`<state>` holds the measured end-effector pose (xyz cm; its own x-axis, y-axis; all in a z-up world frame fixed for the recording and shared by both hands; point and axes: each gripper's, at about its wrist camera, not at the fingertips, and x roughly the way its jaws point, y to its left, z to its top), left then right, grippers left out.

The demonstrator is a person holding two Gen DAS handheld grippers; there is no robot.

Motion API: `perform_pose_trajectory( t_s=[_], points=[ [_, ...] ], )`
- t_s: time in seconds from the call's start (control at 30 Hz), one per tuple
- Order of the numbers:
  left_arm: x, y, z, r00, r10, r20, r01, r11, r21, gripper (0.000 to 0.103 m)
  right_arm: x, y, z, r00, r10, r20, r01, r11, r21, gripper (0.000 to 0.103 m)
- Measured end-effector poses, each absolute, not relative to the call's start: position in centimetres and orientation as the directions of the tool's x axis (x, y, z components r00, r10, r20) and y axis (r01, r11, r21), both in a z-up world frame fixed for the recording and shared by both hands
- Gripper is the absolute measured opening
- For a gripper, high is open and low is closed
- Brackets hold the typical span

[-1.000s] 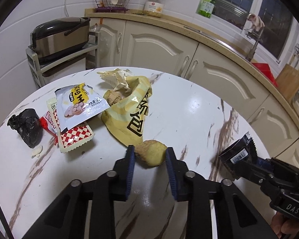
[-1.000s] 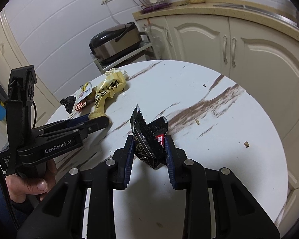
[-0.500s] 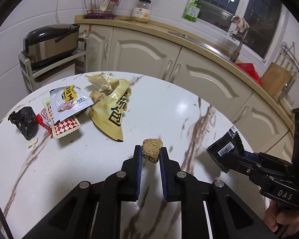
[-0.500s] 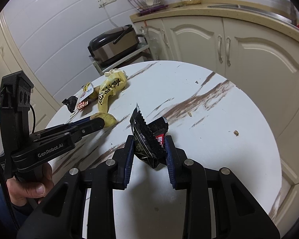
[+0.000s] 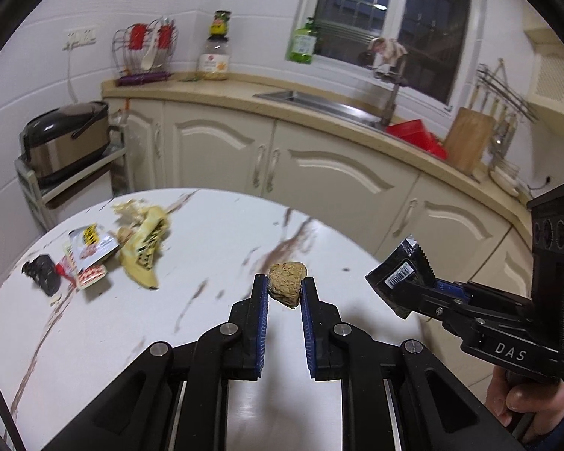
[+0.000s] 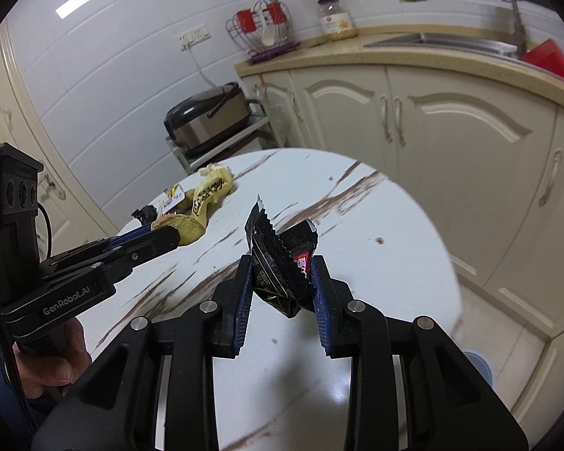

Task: Collect trash
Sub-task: 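Carry the black packet and biscuit toward the blue bin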

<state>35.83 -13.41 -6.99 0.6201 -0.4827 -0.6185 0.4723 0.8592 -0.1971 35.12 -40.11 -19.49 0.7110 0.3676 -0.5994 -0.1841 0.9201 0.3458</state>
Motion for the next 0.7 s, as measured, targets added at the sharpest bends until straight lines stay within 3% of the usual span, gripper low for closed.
perform_pose_trajectory(
  t_s=[0.37,0.7],
  points=[
    [31.2,-24.5,-4.5,0.505,-0.628,-0.593,0.665,0.720,-0.196,0.013,26.5,-51.1,-16.6,0.818,0.207,-0.537,-0.009,0.937,0.348,0.028],
    [31.9,-35.9,-8.6,0.334,-0.648,-0.685,0.760,0.614,-0.211,0.013,22.0,-61.4,-21.3,0.795,0.097,-0.599,0.195,0.894,0.403,0.028]
  ],
)
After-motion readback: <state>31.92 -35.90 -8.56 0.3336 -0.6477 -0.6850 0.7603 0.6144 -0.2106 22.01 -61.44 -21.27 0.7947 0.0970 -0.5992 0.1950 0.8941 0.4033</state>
